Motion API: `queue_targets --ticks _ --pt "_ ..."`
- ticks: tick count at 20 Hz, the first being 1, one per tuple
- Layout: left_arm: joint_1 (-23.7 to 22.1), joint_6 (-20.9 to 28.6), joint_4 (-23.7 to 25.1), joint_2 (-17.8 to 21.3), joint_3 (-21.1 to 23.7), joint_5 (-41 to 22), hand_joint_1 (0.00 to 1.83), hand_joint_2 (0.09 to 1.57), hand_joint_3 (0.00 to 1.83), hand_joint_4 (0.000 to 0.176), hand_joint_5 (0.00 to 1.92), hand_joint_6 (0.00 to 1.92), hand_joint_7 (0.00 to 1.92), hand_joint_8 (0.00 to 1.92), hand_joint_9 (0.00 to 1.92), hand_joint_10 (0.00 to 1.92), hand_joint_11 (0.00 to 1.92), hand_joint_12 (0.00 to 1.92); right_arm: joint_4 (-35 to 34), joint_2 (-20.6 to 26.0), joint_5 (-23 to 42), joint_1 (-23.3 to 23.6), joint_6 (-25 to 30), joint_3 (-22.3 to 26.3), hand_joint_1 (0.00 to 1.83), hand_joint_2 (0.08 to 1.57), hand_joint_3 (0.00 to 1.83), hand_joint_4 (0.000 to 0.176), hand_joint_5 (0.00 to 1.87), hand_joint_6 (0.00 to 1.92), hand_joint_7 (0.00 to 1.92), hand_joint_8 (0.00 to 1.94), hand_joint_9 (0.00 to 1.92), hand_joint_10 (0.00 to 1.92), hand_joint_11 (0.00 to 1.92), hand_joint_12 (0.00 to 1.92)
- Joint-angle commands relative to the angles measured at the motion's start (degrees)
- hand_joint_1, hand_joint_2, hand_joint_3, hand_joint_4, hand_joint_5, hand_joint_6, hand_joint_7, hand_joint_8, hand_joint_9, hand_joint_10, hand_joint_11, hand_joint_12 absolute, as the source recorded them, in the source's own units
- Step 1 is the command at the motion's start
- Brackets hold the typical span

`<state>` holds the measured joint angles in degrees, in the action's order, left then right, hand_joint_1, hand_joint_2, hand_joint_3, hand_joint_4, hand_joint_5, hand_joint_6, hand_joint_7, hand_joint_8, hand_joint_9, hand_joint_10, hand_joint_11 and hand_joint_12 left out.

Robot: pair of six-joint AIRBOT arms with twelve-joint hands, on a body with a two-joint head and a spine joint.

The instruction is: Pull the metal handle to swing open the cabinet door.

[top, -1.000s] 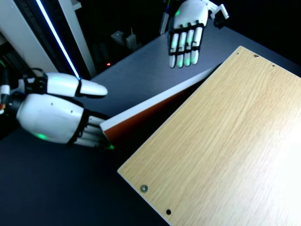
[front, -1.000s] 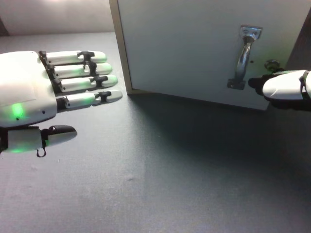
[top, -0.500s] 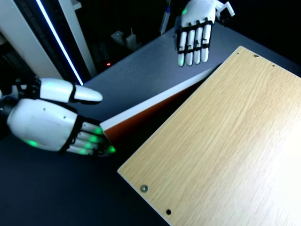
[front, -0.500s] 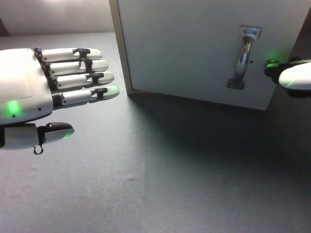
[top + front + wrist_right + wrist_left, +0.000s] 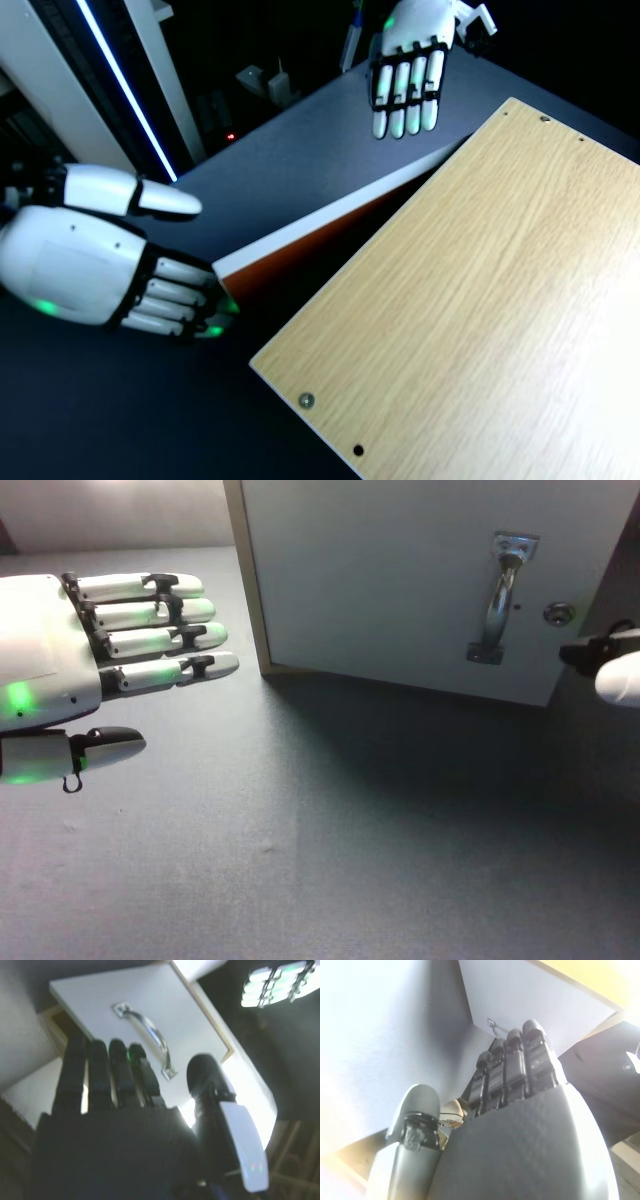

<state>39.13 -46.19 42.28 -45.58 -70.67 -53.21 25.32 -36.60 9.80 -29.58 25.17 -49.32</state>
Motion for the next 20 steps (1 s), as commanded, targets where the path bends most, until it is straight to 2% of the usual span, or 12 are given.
queue_targets --ticks 1,6,9,14,20 --pt "-0.72 -0.05 -3.26 0.42 -0.1 -4.72 0.0 1.57 0.1 0.0 0.09 0.0 0.09 0.0 0.07 0.0 0.0 0.22 -0.41 0.69 6.76 0.27 -0.29 0.08 0.0 1.57 0.09 0.0 0.06 0.0 0.05 0.0 0.03 0.0 0.0 0.16" --pt "-0.39 -0.04 -3.27 0.39 -0.25 -5.39 0.0 1.57 0.11 0.0 0.09 0.0 0.09 0.0 0.07 0.0 0.0 0.23 2.52 1.91 6.86 -1.21 -0.47 -0.12 0.0 1.57 0.08 0.0 0.05 0.0 0.05 0.0 0.04 0.0 0.0 0.18" --pt "-0.35 -0.03 -3.27 0.36 -0.27 -5.91 0.0 1.57 0.11 0.0 0.07 0.0 0.08 0.0 0.06 0.0 0.0 0.22 5.83 2.47 6.86 -2.35 -8.15 -0.17 0.0 1.57 0.08 0.0 0.06 0.0 0.05 0.0 0.04 0.0 0.0 0.18" --pt "-1.14 -0.03 -3.34 0.08 -0.28 -6.11 0.0 1.57 0.11 0.0 0.09 0.0 0.09 0.0 0.08 0.0 0.0 0.24 8.8 2.97 6.97 -2.9 -8.27 -1.49 0.0 1.57 0.07 0.0 0.04 0.0 0.04 0.0 0.03 0.0 0.0 0.15" --pt "-1.85 -0.03 -3.77 -0.2 -0.11 -6.03 0.0 1.57 0.09 0.0 0.08 0.0 0.09 0.0 0.07 0.0 0.0 0.23 11.89 1.57 6.98 -2.21 -8.96 -6.78 0.0 1.57 0.08 0.0 0.05 0.0 0.05 0.0 0.03 0.0 0.0 0.16"
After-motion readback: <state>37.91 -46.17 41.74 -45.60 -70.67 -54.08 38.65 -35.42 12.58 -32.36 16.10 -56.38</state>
